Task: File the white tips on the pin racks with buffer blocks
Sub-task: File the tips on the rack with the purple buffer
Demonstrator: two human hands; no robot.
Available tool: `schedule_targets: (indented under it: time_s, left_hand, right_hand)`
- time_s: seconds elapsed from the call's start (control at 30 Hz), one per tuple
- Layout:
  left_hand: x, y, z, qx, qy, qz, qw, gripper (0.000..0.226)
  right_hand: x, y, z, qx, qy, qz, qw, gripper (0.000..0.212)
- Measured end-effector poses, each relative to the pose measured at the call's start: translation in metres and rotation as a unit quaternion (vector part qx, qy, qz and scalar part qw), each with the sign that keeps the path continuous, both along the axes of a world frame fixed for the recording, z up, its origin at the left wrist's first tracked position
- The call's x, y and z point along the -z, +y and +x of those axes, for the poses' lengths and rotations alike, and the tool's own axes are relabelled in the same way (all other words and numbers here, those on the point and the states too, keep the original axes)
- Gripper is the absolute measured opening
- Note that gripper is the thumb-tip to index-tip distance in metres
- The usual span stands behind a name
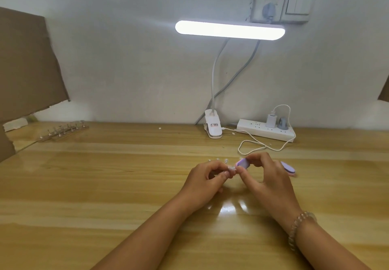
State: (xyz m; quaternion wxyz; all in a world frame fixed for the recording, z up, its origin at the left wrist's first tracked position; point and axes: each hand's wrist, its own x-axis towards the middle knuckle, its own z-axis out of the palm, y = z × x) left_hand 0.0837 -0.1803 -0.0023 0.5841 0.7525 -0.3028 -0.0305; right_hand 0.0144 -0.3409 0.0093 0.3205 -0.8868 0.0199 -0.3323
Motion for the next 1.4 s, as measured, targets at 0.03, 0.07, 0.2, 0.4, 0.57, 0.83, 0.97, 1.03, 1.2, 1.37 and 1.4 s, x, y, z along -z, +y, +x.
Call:
schedule_targets:
  time_s: [0.03,0.07,0.2,0.4,0.57,0.83,0.97,1.03,1.2,1.37,1.4]
  left_hand:
    - [0.000,0.000,0.000,-0.001,0.001,0.000,1.000,0.017]
    - [0.001,0.000,0.000,-0.003,0.000,0.005,1.000,0.017]
    - [0.001,0.001,0.001,-0.003,0.006,0.005,1.000,0.015]
    - [0.001,0.001,0.000,0.000,0.011,-0.015,1.000,0.012]
    - [0.001,0.001,-0.001,0.007,0.017,-0.025,1.000,0.016]
    - [0.001,0.001,0.001,0.004,0.006,0.004,1.000,0.014]
    - [0.001,0.001,0.001,0.011,-0.001,0.018,1.000,0.014]
    - [0.001,0.001,0.002,0.015,0.004,0.013,1.000,0.016]
    - [0.001,0.001,0.001,0.012,-0.001,0.025,1.000,0.026]
    - [0.000,0.001,-0.002,0.022,-0.016,0.034,0.999,0.018]
    - [-0.001,0.001,-0.002,0.024,-0.018,0.034,0.999,0.019]
  right_hand:
    - [-0.001,0.001,-0.002,-0.008,-0.016,-0.006,1.000,0.029]
    - [-0.001,0.005,-0.005,-0.025,-0.032,-0.024,0.999,0.027]
    - [0.000,0.011,-0.006,-0.040,-0.035,-0.067,0.996,0.027]
    - [0.000,0.000,-0.007,-0.031,-0.044,0.016,0.998,0.024]
    - [0.000,0.008,-0.007,-0.040,-0.036,-0.022,0.998,0.026]
    - [0.001,0.010,-0.009,-0.057,-0.055,-0.074,0.994,0.023]
    - [0.000,0.002,-0.002,-0.011,-0.011,-0.041,0.999,0.026]
    - [0.000,0.000,-0.004,-0.007,-0.040,-0.036,0.999,0.027]
    - [0.002,0.010,-0.008,-0.047,-0.042,-0.080,0.995,0.026]
    - [0.002,0.002,-0.007,-0.012,-0.044,-0.047,0.998,0.030]
    - [0.002,0.007,-0.009,-0.037,-0.049,-0.069,0.996,0.029]
